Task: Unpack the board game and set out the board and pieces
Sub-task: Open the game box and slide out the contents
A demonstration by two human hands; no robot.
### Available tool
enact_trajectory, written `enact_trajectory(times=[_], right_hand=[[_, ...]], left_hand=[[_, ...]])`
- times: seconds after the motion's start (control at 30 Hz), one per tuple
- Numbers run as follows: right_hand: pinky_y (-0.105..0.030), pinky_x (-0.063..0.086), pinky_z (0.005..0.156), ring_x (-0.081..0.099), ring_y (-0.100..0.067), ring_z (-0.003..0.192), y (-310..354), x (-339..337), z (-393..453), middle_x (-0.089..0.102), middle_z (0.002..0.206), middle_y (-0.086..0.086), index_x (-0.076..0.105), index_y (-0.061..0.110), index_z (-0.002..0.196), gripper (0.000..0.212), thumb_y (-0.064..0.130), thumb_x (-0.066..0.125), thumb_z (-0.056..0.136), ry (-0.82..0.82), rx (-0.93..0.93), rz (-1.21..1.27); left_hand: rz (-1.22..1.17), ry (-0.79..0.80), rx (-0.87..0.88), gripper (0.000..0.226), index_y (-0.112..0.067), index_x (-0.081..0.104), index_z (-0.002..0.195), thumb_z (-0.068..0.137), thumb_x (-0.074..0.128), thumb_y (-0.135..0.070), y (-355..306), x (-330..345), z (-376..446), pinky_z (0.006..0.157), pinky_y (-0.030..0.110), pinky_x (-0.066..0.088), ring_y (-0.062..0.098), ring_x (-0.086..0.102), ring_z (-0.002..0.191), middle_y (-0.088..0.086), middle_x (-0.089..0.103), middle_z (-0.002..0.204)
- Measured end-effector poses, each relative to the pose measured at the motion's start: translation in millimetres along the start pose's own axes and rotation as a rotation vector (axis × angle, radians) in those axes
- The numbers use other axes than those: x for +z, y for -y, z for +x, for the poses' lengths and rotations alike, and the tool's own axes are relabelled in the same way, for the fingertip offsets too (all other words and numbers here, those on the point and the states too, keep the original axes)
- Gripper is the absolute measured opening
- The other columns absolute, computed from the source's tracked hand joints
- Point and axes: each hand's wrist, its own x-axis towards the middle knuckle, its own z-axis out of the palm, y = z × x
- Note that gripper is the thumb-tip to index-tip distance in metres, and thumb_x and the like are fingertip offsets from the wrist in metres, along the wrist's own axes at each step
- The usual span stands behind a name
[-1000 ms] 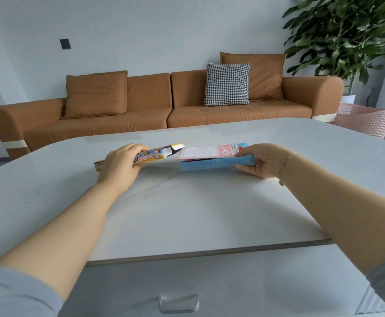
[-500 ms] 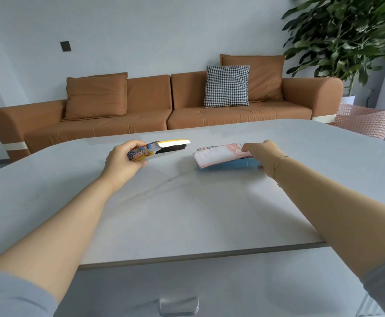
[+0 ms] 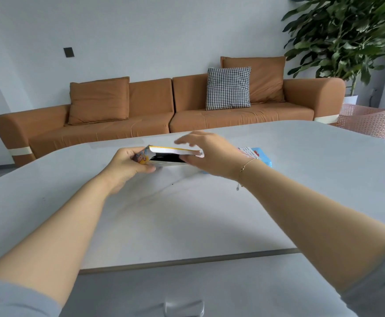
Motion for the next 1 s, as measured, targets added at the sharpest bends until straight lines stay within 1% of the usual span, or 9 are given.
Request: enact_trajectory(times=[0.13, 0.23, 0.37, 0.5, 0.63, 0.73, 0.8, 0.9, 1.0], right_hand=[[-0.039, 0.045, 0.074, 0.057, -0.027, 0.082, 6, 7, 3, 0.067, 0.083, -0.007, 0.067, 0.011, 0.095, 0.031, 0.033, 0.045, 0.098, -0.051, 0.103, 0.098], [-0.041, 0.046, 0.075, 0.054, -0.027, 0.079, 7, 11, 2, 0.065, 0.08, -0.011, 0.066, 0.007, 0.092, 0.035, 0.035, 0.045, 0.098, -0.038, 0.091, 0.132], [-0.038, 0.044, 0.072, 0.053, -0.025, 0.075, 13, 11, 2, 0.064, 0.074, -0.01, 0.066, 0.008, 0.088, 0.036, 0.036, 0.046, 0.097, -0.053, 0.08, 0.175], [-0.036, 0.042, 0.067, 0.052, -0.024, 0.071, 17, 8, 6, 0.061, 0.067, -0.01, 0.062, 0.007, 0.079, 0.036, 0.035, 0.048, 0.096, -0.091, 0.118, 0.211], [-0.029, 0.045, 0.059, 0.047, -0.018, 0.062, 12, 4, 12, 0.048, 0.062, -0.008, 0.052, 0.007, 0.064, 0.037, 0.026, 0.052, 0.095, -0.296, 0.389, 0.59], [-0.035, 0.06, 0.068, 0.067, -0.025, 0.063, 3, 1, 15, 0.064, 0.075, -0.016, 0.062, 0.003, 0.08, 0.026, 0.023, 0.053, 0.095, -0.327, 0.69, 0.978], [-0.03, 0.06, 0.064, 0.069, -0.022, 0.057, -3, 4, 14, 0.067, 0.069, -0.014, 0.058, 0.006, 0.074, 0.024, 0.019, 0.054, 0.093, -0.269, 0.837, 1.027], [-0.023, 0.056, 0.052, 0.065, -0.018, 0.044, -9, 11, 10, 0.06, 0.043, -0.004, 0.047, 0.01, 0.062, 0.027, 0.002, 0.051, 0.087, -0.179, 0.942, 0.923], [-0.032, 0.059, 0.057, 0.069, -0.029, 0.059, -11, 19, 4, 0.067, 0.063, -0.013, 0.054, 0.002, 0.067, 0.017, -0.003, 0.046, 0.081, -0.147, 0.908, 0.746]], left_hand=[[0.049, -0.007, -0.031, 0.023, 0.006, 0.062, 0.096, 0.074, 0.067, 0.014, 10, -5, 0, 0.053, 0.009, 0.031, -0.001, 0.036, 0.047, -0.013, 0.039, 0.05], [0.065, 0.017, 0.003, 0.039, -0.02, 0.069, 0.097, 0.076, 0.066, 0.013, 16, -5, -3, 0.06, 0.01, 0.034, 0.001, 0.043, 0.061, 0.003, 0.045, 0.078], [0.082, 0.015, 0.005, 0.04, -0.04, 0.072, 0.093, 0.068, 0.075, -0.01, 25, -8, -1, 0.078, 0.034, 0.035, 0.02, 0.043, 0.087, 0.004, 0.051, 0.094], [0.084, -0.025, -0.002, 0.043, -0.022, 0.068, 0.1, 0.061, 0.08, -0.034, 22, -9, 0, 0.078, 0.032, 0.037, 0.018, 0.048, 0.087, 0.003, 0.054, 0.093], [0.131, -0.163, 0.167, 0.042, -0.012, 0.059, 0.108, 0.072, 0.08, -0.015, -8, -12, 6, 0.076, 0.01, 0.045, 0.006, 0.059, 0.087, -0.008, 0.063, 0.095], [0.212, -0.222, 0.267, 0.047, -0.033, 0.058, 0.113, 0.071, 0.08, -0.038, -30, -17, 7, 0.083, 0.024, 0.049, 0.003, 0.061, 0.099, -0.015, 0.064, 0.106], [0.431, -0.222, 0.301, 0.05, -0.037, 0.057, 0.116, 0.071, 0.074, -0.053, -35, -19, 10, 0.091, 0.032, 0.045, 0.008, 0.058, 0.104, -0.015, 0.061, 0.11], [0.77, -0.085, 0.155, 0.055, -0.039, 0.051, 0.124, 0.077, 0.058, -0.066, -36, -14, 13, 0.101, 0.039, 0.035, 0.014, 0.053, 0.111, -0.01, 0.055, 0.119], [0.718, 0.104, 0.007, 0.09, -0.042, 0.036, 0.138, 0.06, 0.053, -0.085, -25, -6, 12, 0.107, 0.042, 0.035, 0.016, 0.044, 0.125, -0.008, 0.041, 0.135]])
